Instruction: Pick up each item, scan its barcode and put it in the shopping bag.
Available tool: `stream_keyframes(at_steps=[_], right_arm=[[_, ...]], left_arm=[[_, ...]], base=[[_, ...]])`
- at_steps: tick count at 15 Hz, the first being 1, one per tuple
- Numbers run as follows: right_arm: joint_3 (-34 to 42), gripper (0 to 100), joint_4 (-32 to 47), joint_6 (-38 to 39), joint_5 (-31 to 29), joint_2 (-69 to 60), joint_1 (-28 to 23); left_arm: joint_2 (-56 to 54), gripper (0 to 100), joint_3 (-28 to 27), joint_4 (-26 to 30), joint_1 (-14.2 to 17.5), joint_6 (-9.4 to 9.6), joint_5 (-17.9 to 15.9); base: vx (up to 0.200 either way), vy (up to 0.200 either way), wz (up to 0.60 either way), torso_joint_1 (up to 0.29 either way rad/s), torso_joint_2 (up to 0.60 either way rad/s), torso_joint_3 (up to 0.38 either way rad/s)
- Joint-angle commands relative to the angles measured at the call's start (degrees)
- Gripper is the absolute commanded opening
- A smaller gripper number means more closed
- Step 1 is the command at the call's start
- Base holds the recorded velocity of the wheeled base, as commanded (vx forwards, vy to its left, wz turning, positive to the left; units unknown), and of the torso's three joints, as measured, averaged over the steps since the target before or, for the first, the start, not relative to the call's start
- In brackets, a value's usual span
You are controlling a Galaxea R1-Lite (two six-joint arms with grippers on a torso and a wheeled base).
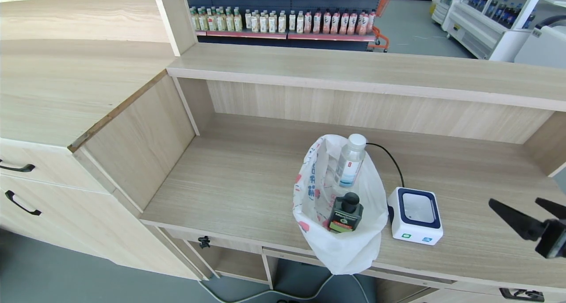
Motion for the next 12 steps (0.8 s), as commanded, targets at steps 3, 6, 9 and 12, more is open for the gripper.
stream_keyframes(at_steps=[3,6,9,12], right_arm=[[5.64,100,21.09,-3.99,-1.57,-27.78,4.05],[5.64,100,38.05,-5.13,-3.68,-42.55,4.05],[5.64,100,41.13,-6.62,-6.23,-48.79,6.07],[5.64,100,46.4,-8.56,-6.23,-56.17,5.37]], left_arm=[[0.09,100,0.0,0.02,-0.02,-0.01,0.01],[0.09,100,0.0,0.02,-0.02,-0.01,0.01],[0.09,100,0.0,0.02,-0.02,-0.01,0.01],[0.09,100,0.0,0.02,-0.02,-0.01,0.01]], base=[[0.0,0.0,0.0,0.0,0.0,0.0],[0.0,0.0,0.0,0.0,0.0,0.0],[0.0,0.0,-0.2,0.001,0.0,0.001],[0.0,0.0,-0.2,-0.001,0.0,0.001]])
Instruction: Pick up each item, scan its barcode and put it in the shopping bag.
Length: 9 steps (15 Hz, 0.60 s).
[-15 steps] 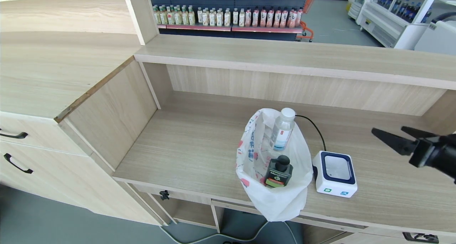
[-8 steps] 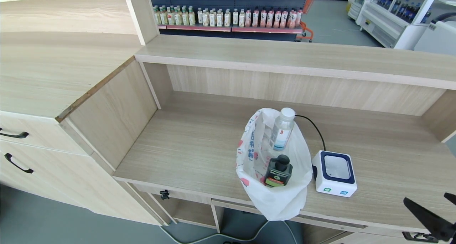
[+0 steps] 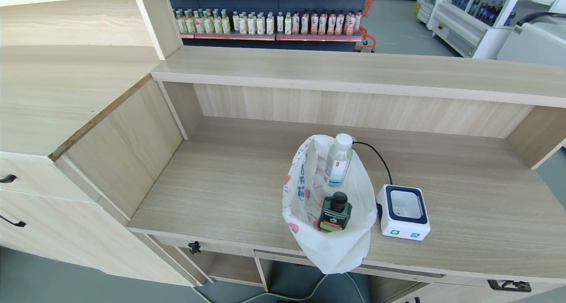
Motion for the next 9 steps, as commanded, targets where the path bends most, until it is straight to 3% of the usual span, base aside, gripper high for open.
stream_keyframes(at_steps=[1,9], right_arm=[[0.0,100,1.55,-0.87,-0.03,-6.95,-0.27],[0.0,100,4.45,2.47,-0.29,-11.25,1.58]], left_arm=[[0.0,100,0.0,0.0,0.07,-0.01,0.01],[0.09,100,0.0,0.0,0.07,-0.01,0.01]], base=[[0.0,0.0,0.0,0.0,0.0,0.0],[0.0,0.0,0.0,0.0,0.0,0.0]])
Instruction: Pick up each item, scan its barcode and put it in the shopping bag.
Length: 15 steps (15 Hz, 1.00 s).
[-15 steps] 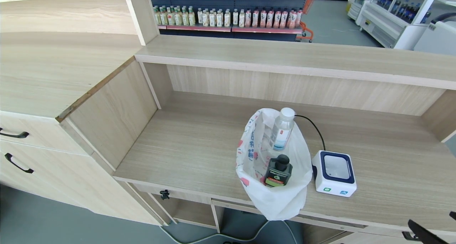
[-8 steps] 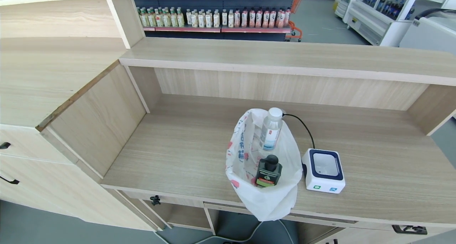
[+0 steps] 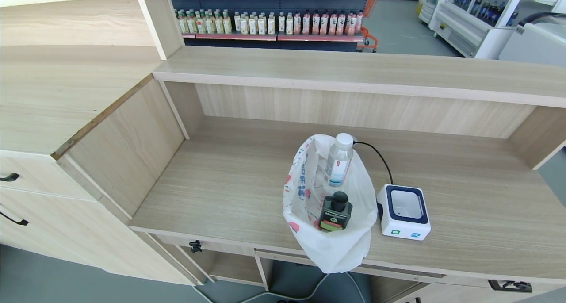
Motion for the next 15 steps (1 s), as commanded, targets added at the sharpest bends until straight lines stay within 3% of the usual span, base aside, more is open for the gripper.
stream_keyframes(at_steps=[1,4,6,15], right_arm=[[0.02,100,-0.06,2.47,0.04,-0.02,0.4],[0.02,100,-0.06,7.83,-1.54,-0.11,4.53],[0.02,100,-0.33,8.18,-1.81,-5.47,4.7],[0.02,100,-0.33,10.46,-1.98,-5.47,4.7]], left_arm=[[0.09,100,0.0,0.02,0.0,-0.01,0.01],[0.09,100,0.0,0.02,0.0,-0.01,0.01],[0.09,100,0.0,0.02,0.0,-0.01,0.01],[0.09,100,0.0,0.02,0.0,-0.01,0.01]], base=[[0.0,0.0,0.0,0.0,0.0,0.0],[0.0,0.0,0.0,0.0,0.0,0.0],[0.0,0.0,0.0,0.0,0.0,0.0],[0.0,0.0,0.0,0.0,0.0,0.0]])
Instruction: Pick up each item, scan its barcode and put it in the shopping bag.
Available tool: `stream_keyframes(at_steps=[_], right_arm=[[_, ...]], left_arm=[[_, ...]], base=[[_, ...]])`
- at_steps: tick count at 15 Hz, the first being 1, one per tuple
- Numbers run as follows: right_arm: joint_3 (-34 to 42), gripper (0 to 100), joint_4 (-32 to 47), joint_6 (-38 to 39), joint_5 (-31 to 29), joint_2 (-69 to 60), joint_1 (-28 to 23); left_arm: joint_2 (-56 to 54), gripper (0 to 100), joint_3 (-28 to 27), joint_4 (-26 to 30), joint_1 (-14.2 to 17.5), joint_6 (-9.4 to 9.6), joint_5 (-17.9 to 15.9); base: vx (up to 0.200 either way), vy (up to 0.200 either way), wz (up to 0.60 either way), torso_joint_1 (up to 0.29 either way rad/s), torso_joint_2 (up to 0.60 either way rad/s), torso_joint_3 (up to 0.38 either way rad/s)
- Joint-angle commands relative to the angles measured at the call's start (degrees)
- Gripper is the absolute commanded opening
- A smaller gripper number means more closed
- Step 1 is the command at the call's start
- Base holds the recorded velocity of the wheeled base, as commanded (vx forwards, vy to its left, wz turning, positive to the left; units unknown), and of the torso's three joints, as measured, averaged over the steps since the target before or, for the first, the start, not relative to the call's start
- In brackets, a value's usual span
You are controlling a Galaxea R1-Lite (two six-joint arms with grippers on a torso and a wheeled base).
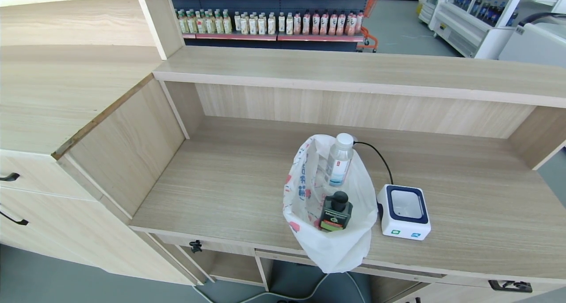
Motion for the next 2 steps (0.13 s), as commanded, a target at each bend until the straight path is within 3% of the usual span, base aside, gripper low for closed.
stream_keyframes(at_steps=[1,2], right_arm=[[0.0,100,0.05,-0.03,-0.03,0.11,0.01],[0.0,100,-0.04,0.06,-0.03,0.11,0.01]], left_arm=[[0.09,100,0.0,0.0,0.0,0.01,0.01],[0.0,100,0.0,0.0,0.0,0.01,0.01]], base=[[0.0,0.0,0.0,0.0,0.0,0.0],[0.0,0.0,0.0,0.0,0.0,0.0]])
